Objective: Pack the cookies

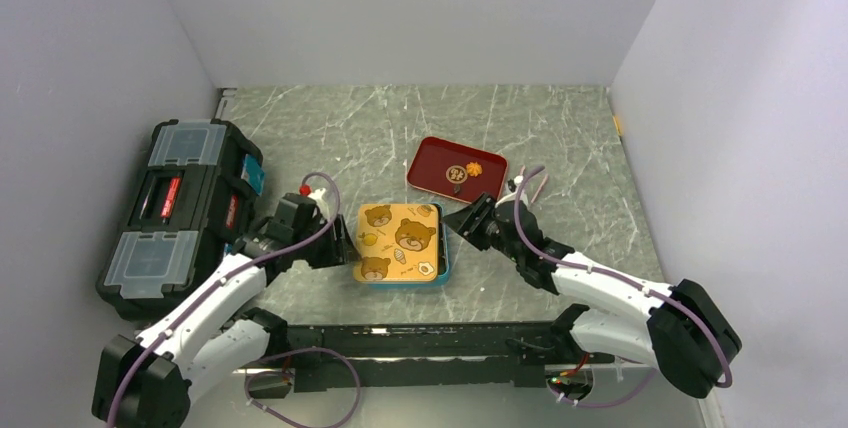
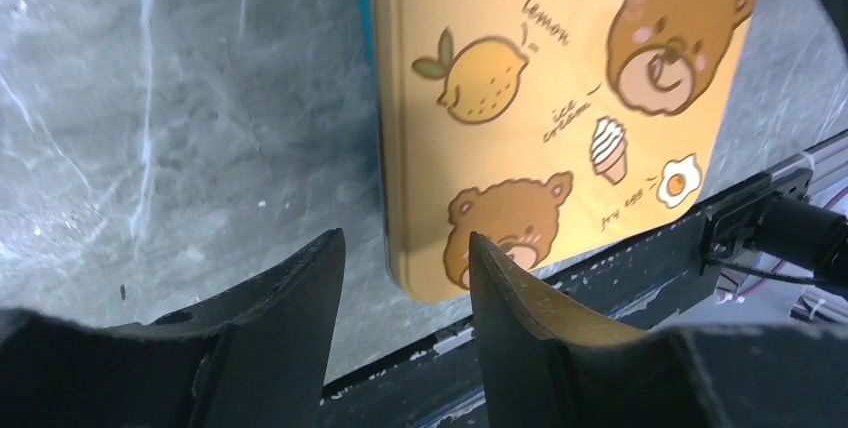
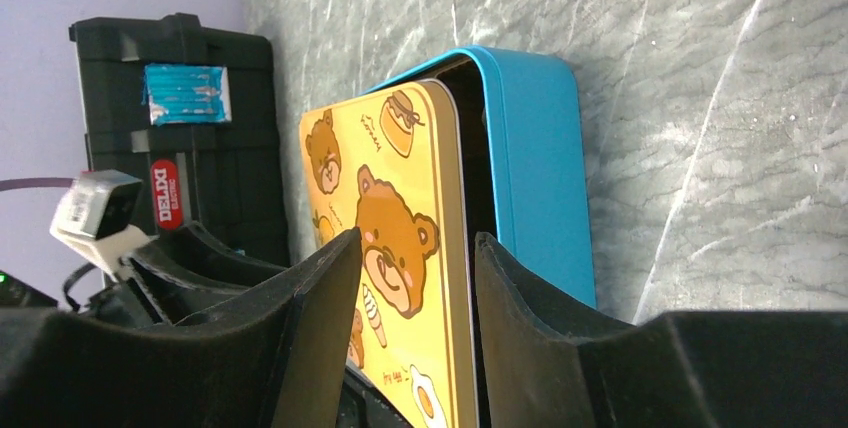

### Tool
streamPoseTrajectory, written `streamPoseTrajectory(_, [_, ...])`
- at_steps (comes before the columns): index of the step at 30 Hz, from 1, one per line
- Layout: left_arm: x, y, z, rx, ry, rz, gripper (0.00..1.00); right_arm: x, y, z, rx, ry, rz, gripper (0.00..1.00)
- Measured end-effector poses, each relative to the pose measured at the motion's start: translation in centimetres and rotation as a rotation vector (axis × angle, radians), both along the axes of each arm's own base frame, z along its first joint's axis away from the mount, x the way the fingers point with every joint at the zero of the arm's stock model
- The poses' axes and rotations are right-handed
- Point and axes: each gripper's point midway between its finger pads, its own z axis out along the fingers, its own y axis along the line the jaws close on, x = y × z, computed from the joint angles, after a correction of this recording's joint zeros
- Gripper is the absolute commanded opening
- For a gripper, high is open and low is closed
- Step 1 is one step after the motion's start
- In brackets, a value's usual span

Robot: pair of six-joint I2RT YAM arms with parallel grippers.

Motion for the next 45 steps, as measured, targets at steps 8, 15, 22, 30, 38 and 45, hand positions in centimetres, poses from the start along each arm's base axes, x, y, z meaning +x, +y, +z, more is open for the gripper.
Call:
streamPoseTrajectory(8, [-1.4, -0.4, -1.3, -0.030, 0.058, -0.017, 0.54, 0.2, 0.1, -0.5, -0.033, 0.022, 0.001, 0.46])
streamPoseTrajectory(15, [-1.4, -1.2, -1.0, -0.080, 0.060, -0.038, 0.54, 0.1, 0.0, -2.0, -0.068, 0.060, 0.005, 0.47])
streamPoseTrajectory(22, [-1.1, -1.9, -0.7, -0.115, 0.064, -0.047, 0.54, 0.1, 0.2, -2.4, -0.083, 0.070, 0.015, 0.48])
streamPoseTrajectory(30, [-1.1, -2.7, -0.7, -0.138, 0.072, -0.065, 0.53, -0.3, 0.6, -3.3, -0.092, 0.094, 0.048, 0.50])
streamPoseTrajectory(38, [-0.8, -3.1, -0.2, -0.146, 0.074, -0.071, 0.53, -0.5, 0.8, -3.6, -0.095, 0.101, 0.068, 0.51])
streamPoseTrajectory(45, [-0.1, -3.7, 0.6, -0.153, 0.064, -0.079, 0.53, -0.1, 1.7, -2.9, -0.086, 0.088, 0.100, 0.51])
